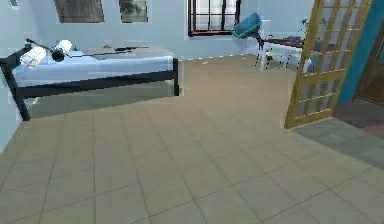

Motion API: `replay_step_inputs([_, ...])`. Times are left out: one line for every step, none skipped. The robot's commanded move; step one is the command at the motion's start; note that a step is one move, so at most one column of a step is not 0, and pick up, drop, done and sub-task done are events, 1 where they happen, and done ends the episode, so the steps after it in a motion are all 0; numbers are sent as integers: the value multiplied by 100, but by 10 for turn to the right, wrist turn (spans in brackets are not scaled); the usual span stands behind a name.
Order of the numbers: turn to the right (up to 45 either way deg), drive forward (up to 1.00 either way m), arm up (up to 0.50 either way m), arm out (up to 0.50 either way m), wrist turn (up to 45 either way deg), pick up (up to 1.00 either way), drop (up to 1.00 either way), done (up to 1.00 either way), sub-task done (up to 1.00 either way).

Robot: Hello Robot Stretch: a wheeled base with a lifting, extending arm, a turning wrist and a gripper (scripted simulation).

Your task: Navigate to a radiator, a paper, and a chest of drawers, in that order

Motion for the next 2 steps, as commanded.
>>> replay_step_inputs([120, 0, 0, 0, 0, 0, 0, 0, 0])
replay_step_inputs([0, 25, 0, 0, 0, 0, 0, 0, 0])
